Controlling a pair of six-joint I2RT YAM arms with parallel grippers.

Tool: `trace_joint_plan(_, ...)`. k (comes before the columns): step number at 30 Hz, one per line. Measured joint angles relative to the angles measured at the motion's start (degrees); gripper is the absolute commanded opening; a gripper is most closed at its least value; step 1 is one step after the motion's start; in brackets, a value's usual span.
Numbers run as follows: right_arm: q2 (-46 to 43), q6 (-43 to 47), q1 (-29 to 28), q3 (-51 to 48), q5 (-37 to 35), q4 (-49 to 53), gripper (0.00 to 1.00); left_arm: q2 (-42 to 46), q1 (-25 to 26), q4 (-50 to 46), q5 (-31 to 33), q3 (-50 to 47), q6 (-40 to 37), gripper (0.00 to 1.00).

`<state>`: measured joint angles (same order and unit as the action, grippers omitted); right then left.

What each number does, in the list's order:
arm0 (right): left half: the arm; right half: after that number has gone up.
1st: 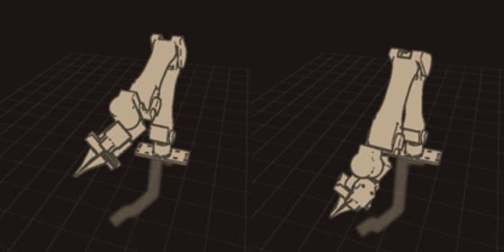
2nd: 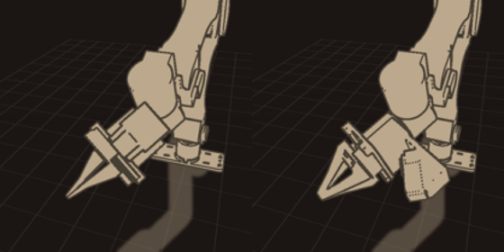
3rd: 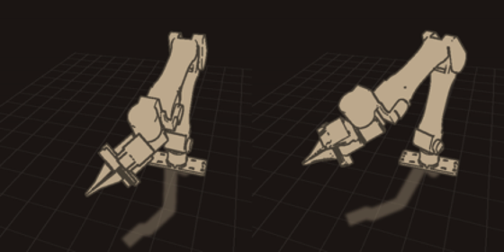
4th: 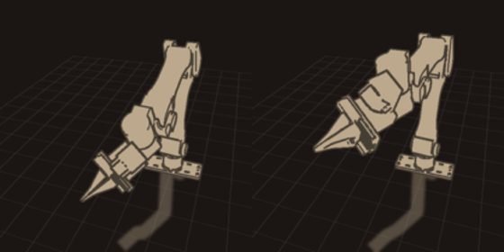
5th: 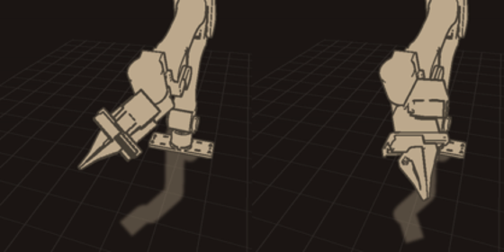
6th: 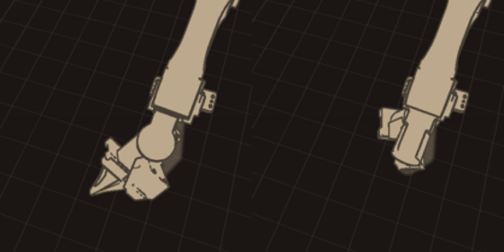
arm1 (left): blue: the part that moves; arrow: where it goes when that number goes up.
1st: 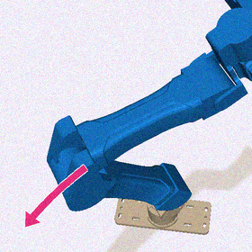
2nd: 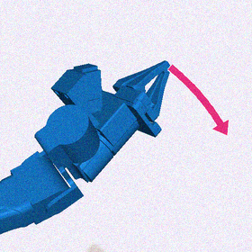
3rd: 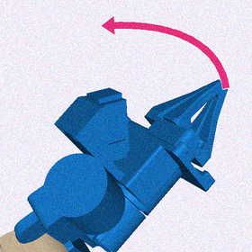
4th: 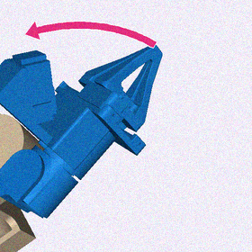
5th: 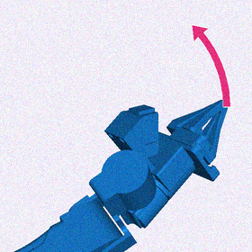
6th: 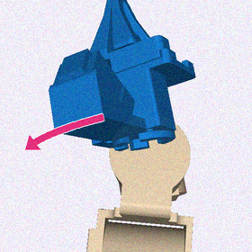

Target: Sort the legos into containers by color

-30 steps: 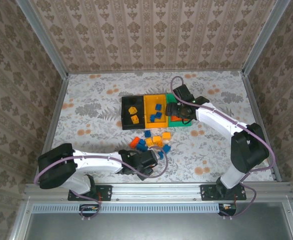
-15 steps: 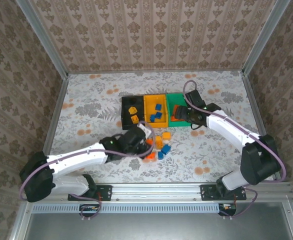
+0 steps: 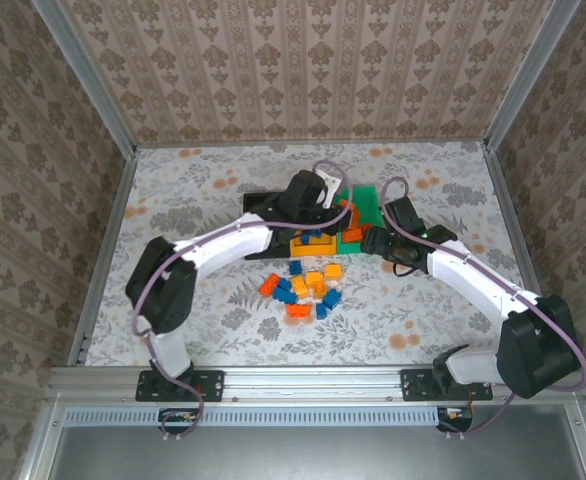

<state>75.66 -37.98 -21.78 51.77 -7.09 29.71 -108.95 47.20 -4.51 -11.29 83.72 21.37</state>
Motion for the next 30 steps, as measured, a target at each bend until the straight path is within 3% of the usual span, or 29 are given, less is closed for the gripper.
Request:
trace_joint_plan(6,-0.92,0.02,0.20,-0.52,0.00,0.00,0.79,-9.09,-0.55,-0.11,-1.86,8.33,1.60,0.56)
trace_joint_plan(15,-1.49,0.39,0.13,-0.74,1.97,-0.66,0.80,-8.28,-1.95,2.08,-3.32,8.35,5.03,0.86)
trace_joint_plan(18,-1.44,0.83,-0.79,-0.76,3.21,-1.16,0.80,-2.36,-2.23,4.57,-3.63,1.81,6.38,1.00)
trace_joint_plan(25,0.79,2.32,-8.17,-0.76,5.09,-2.91,0.77,20.83,-2.27,10.84,-2.99,-19.34,8.92,1.00)
trace_joint_plan(30,5.77,2.43,-13.79,-0.50,5.68,-4.31,0.76,39.32,-1.42,9.75,2.62,-36.04,9.79,1.00)
